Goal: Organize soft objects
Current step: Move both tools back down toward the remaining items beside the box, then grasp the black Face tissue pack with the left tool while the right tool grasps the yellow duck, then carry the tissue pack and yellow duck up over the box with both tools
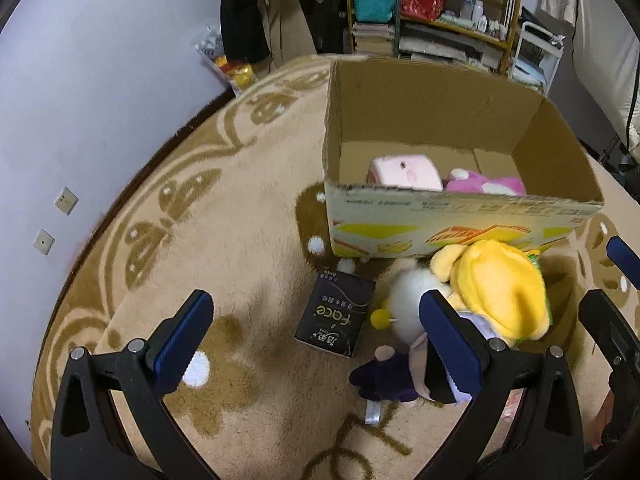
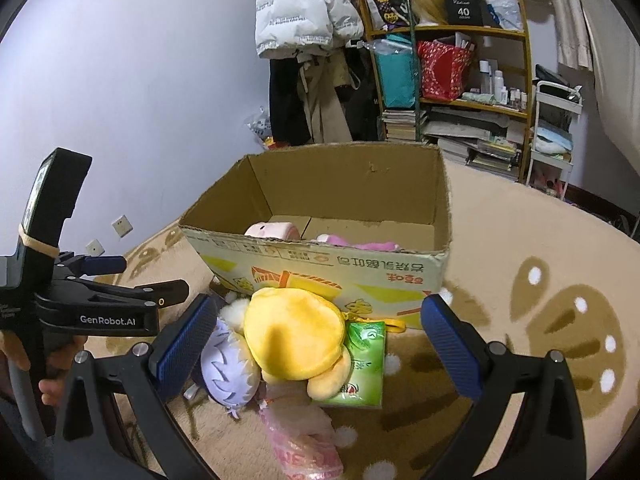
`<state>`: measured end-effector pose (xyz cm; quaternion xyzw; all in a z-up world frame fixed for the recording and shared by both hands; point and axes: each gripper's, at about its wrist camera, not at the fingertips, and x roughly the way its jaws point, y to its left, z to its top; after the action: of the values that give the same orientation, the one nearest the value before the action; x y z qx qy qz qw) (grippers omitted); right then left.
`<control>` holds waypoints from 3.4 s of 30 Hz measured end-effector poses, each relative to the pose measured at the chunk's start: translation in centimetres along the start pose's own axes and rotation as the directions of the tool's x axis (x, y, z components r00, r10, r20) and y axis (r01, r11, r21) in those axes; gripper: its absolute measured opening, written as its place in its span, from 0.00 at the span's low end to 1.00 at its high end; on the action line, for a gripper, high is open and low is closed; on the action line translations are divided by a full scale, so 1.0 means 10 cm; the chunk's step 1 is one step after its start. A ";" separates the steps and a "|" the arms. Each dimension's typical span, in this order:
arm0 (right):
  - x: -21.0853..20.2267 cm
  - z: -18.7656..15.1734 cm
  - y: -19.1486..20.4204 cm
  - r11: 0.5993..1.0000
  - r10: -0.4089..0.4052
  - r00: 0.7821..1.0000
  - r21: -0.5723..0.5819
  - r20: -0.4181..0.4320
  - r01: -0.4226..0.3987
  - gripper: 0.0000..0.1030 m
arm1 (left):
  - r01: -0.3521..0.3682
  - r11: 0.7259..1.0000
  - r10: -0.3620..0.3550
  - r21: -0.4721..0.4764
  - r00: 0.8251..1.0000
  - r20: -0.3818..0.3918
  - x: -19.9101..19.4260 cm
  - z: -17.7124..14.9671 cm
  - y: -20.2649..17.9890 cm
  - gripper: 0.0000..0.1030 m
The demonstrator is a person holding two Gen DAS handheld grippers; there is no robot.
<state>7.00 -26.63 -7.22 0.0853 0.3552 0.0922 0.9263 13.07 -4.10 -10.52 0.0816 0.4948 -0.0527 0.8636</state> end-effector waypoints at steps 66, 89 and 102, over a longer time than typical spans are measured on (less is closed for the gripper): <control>0.70 -0.19 0.04 0.991 0.134 0.977 0.035 -0.165 -0.130 0.70 | -0.034 0.988 -0.004 -0.149 0.969 -0.249 1.03 -0.06 0.34 0.49; 0.02 -0.20 -0.06 0.995 -0.067 0.991 0.063 -0.117 0.075 0.65 | -0.007 0.991 0.002 -0.131 0.999 -0.037 0.05 -0.15 0.27 0.46; -0.69 -0.01 -0.10 0.993 -0.024 0.994 0.121 0.109 0.011 0.65 | -0.029 0.992 0.057 -0.122 0.970 0.237 -0.72 -0.12 0.25 0.46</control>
<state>2.00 -29.15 -3.02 0.1429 0.3090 0.0575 0.9385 8.82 -1.38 -4.74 0.0344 0.3870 -0.0142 0.9213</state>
